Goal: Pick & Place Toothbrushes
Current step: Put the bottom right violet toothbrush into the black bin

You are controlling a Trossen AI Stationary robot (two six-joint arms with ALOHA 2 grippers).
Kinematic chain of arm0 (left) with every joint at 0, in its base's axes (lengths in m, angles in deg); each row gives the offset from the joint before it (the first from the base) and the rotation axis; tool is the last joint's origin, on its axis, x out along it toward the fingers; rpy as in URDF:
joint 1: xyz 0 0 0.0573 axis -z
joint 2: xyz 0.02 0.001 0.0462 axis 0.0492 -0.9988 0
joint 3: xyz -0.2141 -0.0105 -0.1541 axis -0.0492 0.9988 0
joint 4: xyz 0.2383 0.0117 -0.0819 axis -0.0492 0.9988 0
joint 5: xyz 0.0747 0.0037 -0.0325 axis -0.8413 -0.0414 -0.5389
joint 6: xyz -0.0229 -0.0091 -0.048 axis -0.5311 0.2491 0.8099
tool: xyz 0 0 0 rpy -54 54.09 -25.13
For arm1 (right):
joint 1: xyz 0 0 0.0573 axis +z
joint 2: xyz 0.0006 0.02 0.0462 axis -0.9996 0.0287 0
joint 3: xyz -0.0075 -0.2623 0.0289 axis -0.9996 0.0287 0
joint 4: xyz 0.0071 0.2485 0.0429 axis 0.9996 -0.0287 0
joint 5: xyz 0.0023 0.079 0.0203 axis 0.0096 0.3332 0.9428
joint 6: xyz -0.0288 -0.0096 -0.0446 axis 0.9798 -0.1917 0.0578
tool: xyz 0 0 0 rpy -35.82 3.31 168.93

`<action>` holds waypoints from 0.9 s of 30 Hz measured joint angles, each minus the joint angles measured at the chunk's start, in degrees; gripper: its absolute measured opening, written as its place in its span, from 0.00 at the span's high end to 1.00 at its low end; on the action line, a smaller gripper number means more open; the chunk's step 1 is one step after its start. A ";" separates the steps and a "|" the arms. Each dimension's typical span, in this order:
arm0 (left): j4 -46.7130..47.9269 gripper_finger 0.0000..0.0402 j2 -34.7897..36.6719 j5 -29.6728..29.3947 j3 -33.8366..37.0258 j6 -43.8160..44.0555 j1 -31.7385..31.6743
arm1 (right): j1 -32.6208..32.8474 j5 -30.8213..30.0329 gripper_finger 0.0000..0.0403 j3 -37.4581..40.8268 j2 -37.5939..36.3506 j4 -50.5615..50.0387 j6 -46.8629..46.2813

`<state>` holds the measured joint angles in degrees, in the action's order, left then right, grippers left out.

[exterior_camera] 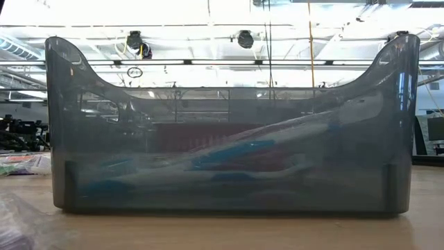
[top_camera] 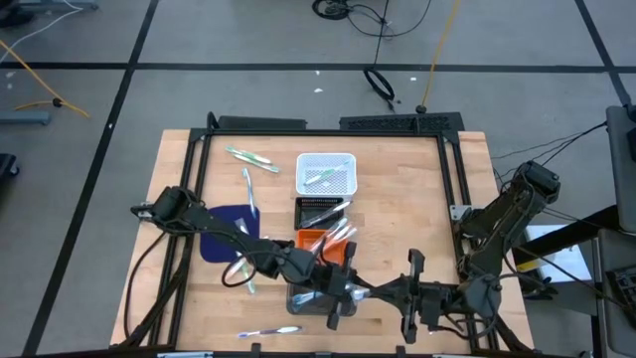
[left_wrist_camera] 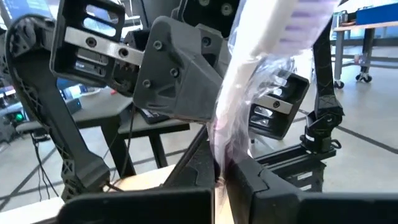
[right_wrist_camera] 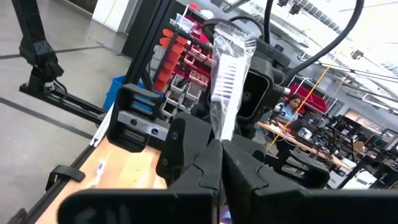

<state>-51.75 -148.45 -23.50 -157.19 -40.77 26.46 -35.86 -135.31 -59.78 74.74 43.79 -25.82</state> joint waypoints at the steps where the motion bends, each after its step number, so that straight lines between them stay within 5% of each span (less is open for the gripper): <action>1: 0.36 0.98 0.01 -0.24 0.00 0.03 0.00 | 0.04 -0.05 1.00 0.00 0.00 -0.40 -0.01; 8: 6.25 0.99 1.16 -2.96 0.02 0.24 0.55 | 1.78 -6.42 0.87 0.04 -0.01 -2.08 -0.01; 16: 25.30 0.99 6.23 -16.54 0.04 5.33 1.14 | 3.29 -13.68 0.64 0.07 -0.02 -6.66 -6.03; 20: 38.00 0.99 9.25 -22.46 0.02 12.36 -0.45 | 3.89 -13.66 0.61 0.12 -0.02 -11.17 -11.91; 27: 53.45 0.99 11.32 -24.46 0.02 20.81 -5.75 | 3.89 -13.68 0.62 3.96 -0.02 -11.85 -18.14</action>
<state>1.70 -137.13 -47.96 -157.17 -19.96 20.71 -31.97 -148.99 -55.82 74.72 31.94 -43.96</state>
